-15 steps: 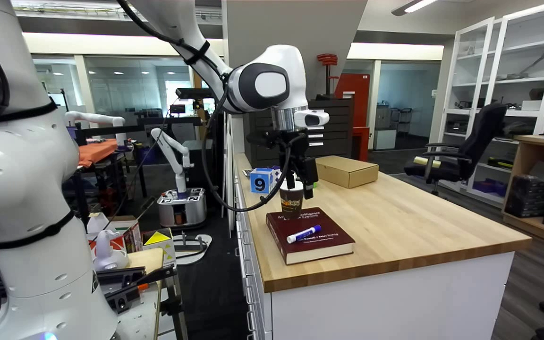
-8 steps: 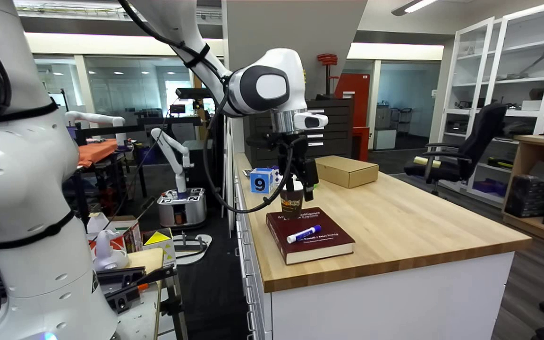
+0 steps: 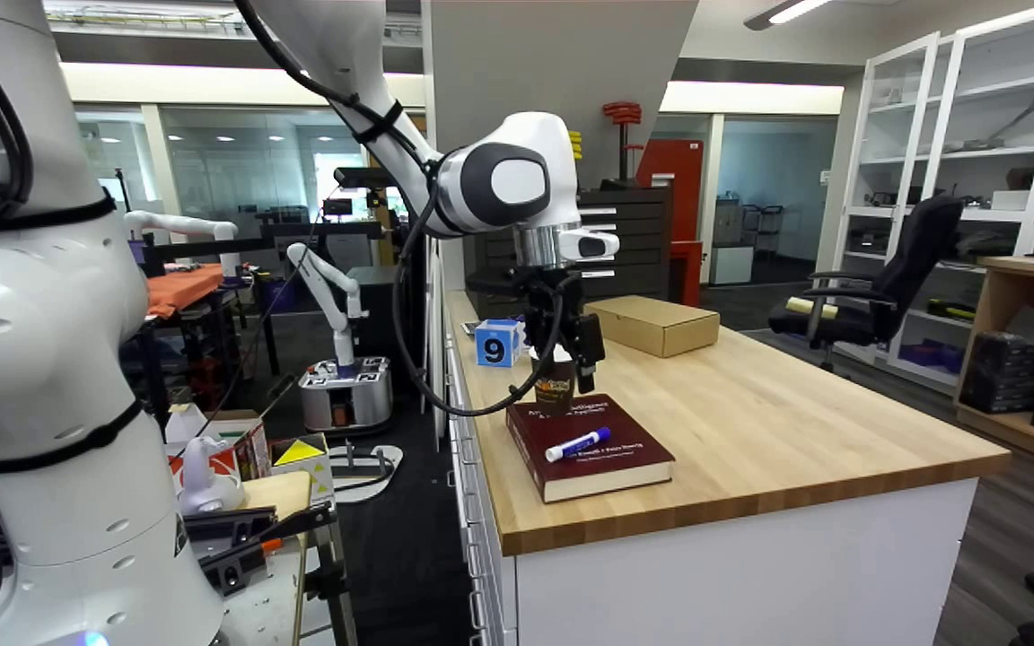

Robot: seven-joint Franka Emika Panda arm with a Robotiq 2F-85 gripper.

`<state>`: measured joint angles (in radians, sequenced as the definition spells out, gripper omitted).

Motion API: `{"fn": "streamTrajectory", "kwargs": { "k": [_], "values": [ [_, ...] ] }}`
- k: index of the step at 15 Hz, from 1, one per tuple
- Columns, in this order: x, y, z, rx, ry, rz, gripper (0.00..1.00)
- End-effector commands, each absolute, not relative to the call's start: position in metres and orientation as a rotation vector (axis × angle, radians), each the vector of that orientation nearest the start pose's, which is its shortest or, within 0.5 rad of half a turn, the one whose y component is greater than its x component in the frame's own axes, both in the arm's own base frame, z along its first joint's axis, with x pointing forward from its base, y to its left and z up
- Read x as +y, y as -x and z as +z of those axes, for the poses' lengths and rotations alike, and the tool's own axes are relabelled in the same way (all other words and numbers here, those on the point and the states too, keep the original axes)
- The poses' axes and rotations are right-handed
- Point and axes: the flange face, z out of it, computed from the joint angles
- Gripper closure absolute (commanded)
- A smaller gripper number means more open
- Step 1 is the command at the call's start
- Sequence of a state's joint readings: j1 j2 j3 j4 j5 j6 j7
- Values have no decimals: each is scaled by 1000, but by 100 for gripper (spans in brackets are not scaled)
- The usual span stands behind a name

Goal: Put the marker in the cup

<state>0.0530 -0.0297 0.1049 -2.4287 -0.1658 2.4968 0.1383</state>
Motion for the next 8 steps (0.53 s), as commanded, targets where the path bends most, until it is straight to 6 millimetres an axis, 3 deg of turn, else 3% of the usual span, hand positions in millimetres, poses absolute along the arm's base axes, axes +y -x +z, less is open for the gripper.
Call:
{"fn": "streamTrajectory", "kwargs": {
  "k": [1, 8],
  "values": [
    [79, -490, 311, -281, 3207, -222, 0],
    [77, -496, 277, -302, 3200, -182, 0]
  ]
}}
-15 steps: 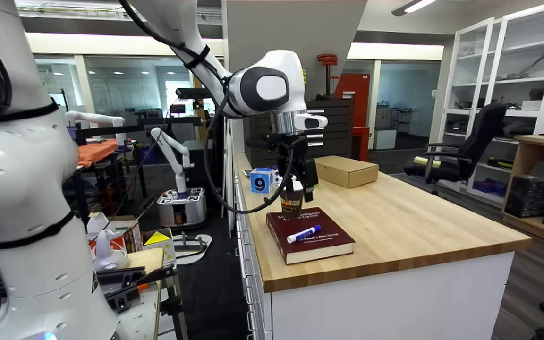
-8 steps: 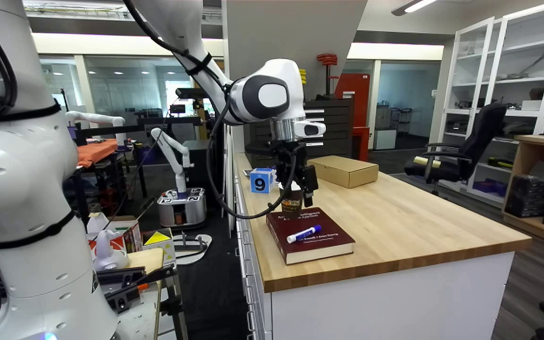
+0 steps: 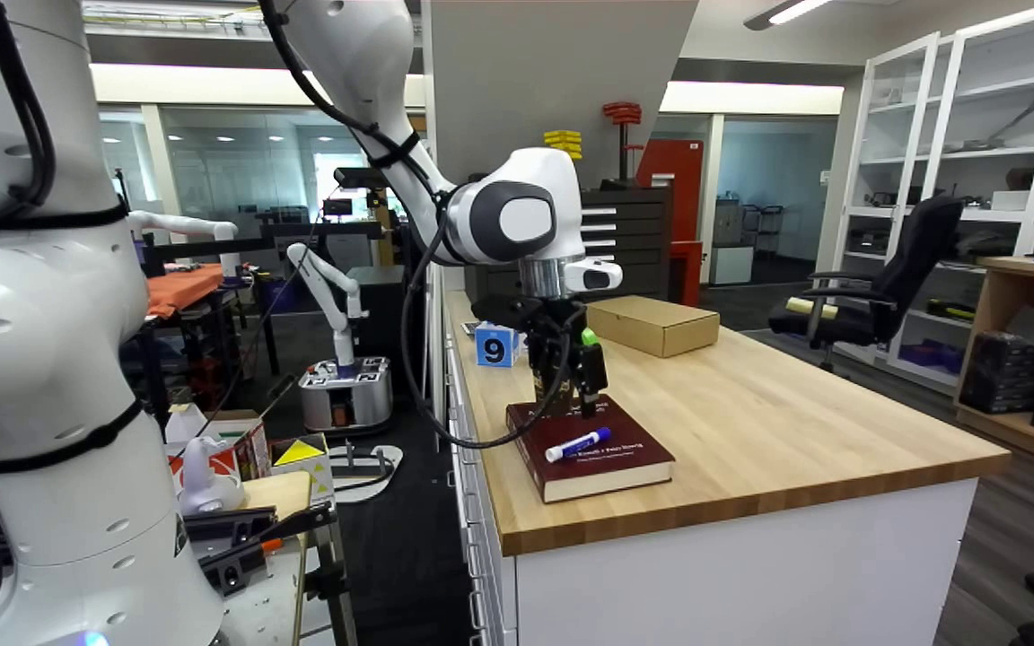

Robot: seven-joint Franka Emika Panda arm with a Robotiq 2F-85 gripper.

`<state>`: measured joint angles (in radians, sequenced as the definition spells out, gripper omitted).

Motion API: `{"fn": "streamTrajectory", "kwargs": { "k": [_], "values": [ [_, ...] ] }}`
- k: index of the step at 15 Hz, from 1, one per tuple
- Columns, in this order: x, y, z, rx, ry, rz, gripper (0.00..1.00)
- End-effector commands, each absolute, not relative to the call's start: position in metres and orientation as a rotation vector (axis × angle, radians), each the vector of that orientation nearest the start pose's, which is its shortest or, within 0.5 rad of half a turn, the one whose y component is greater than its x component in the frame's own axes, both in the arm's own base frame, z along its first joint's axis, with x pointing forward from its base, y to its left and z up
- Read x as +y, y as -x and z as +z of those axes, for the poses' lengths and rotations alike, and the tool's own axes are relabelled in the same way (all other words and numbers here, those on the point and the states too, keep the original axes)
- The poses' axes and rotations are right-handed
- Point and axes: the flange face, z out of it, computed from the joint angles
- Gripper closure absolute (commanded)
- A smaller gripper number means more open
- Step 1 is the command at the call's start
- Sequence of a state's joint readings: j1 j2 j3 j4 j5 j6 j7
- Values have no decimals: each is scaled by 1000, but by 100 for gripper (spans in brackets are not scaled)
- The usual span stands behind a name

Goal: Put the marker in the cup

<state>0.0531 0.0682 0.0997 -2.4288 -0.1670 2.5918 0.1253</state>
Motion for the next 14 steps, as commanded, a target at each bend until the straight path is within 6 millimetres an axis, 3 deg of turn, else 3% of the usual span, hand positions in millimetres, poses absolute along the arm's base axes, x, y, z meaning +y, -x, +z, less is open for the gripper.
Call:
{"fn": "streamTrajectory", "kwargs": {
  "k": [1, 14],
  "values": [
    [77, -497, 272, -308, 3199, -171, 0],
    [80, -504, 238, -560, 3114, -18, 0]
  ]
}}
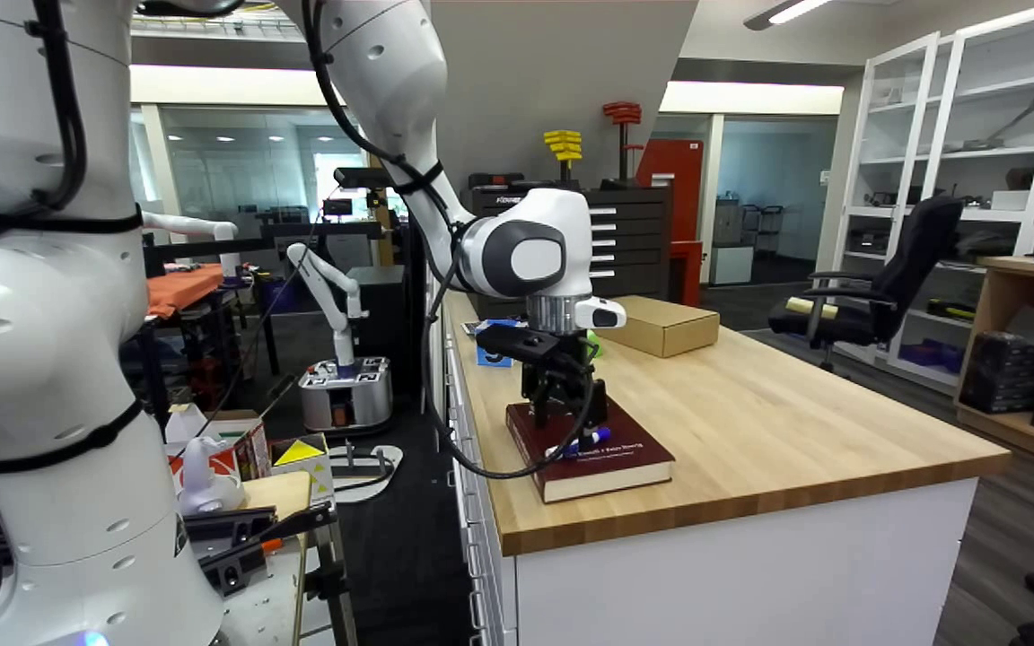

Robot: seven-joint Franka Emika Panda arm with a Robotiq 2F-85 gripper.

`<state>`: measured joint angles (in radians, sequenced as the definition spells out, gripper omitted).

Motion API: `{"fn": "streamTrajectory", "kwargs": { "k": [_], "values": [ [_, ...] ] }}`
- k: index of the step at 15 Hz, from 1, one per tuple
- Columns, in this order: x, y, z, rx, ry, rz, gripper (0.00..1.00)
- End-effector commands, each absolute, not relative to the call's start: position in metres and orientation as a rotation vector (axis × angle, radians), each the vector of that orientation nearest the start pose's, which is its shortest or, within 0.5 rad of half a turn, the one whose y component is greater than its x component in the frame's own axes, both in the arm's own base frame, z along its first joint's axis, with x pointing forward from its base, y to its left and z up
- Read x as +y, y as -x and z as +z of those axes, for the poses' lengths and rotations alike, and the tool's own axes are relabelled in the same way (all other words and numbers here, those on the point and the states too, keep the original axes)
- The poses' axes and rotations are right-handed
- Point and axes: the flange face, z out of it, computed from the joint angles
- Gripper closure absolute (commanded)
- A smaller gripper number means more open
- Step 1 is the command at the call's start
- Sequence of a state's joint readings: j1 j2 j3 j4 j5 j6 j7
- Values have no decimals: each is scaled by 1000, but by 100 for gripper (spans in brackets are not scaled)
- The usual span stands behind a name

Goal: Put the marker in the cup

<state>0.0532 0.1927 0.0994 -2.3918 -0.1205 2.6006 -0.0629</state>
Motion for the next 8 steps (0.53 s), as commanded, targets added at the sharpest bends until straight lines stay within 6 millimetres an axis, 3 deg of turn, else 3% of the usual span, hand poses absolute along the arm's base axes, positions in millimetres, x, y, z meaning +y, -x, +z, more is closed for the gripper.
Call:
{"fn": "streamTrajectory", "kwargs": {
  "k": [1, 3, 5, 8],
  "values": [
    [79, -505, 236, -575, 3108, -6, 0],
    [79, -506, 234, -608, 3099, 3, 0],
    [78, -506, 232, -627, 3092, 9, 26],
    [77, -507, 231, -645, 3090, 10, 45]
  ]
}}
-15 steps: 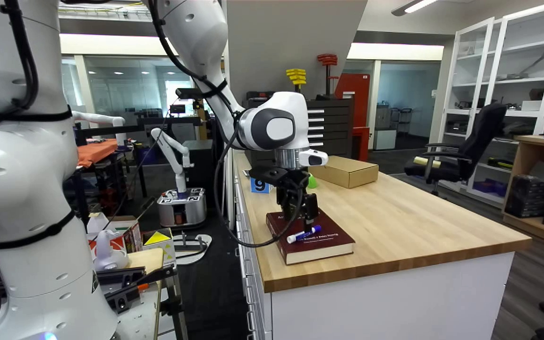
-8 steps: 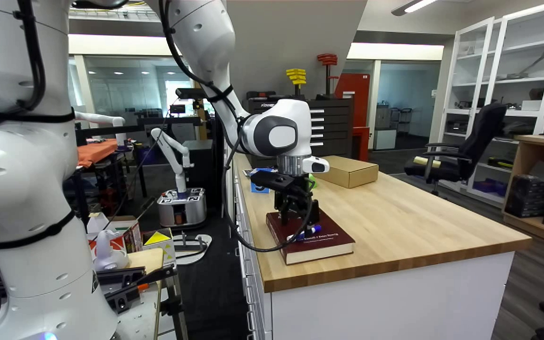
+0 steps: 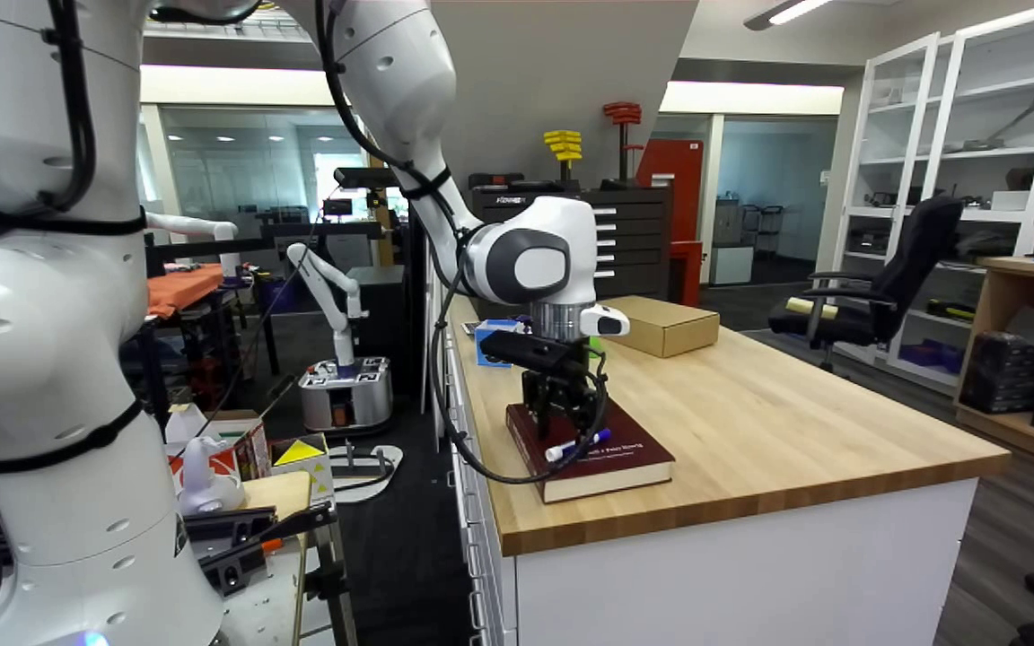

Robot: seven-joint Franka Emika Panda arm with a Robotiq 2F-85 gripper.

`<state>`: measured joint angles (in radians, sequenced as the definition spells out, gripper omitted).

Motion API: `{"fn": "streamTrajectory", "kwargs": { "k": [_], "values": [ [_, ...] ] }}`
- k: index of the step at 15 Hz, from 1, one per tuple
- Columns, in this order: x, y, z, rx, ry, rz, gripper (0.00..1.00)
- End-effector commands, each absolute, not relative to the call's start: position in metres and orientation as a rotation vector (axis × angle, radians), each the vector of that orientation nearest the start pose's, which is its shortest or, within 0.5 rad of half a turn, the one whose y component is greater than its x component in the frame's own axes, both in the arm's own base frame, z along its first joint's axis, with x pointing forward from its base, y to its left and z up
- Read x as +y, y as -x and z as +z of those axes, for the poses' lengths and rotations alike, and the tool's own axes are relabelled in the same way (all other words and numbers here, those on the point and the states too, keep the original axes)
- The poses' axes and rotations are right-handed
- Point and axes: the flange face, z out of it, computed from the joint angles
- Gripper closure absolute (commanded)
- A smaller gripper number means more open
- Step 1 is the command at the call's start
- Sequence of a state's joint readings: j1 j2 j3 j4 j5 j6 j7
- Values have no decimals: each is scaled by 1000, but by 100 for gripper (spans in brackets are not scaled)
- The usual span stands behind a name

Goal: Put the marker in the cup

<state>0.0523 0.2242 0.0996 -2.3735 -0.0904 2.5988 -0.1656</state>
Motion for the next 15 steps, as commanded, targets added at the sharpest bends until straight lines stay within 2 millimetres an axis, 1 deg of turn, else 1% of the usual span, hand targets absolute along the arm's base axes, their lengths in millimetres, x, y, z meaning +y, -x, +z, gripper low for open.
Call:
{"fn": "streamTrajectory", "kwargs": {
  "k": [1, 8, 9, 10, 12, 15],
  "values": [
    [77, -507, 232, -652, 3089, 8, 53],
    [73, -507, 234, -667, 3084, -6, 97],
    [72, -506, 235, -666, 3085, -8, 99],
    [71, -506, 236, -665, 3087, -11, 95],
    [70, -505, 240, -657, 3094, -12, 95],
    [68, -501, 253, -647, 3115, -23, 95]
  ]
}}
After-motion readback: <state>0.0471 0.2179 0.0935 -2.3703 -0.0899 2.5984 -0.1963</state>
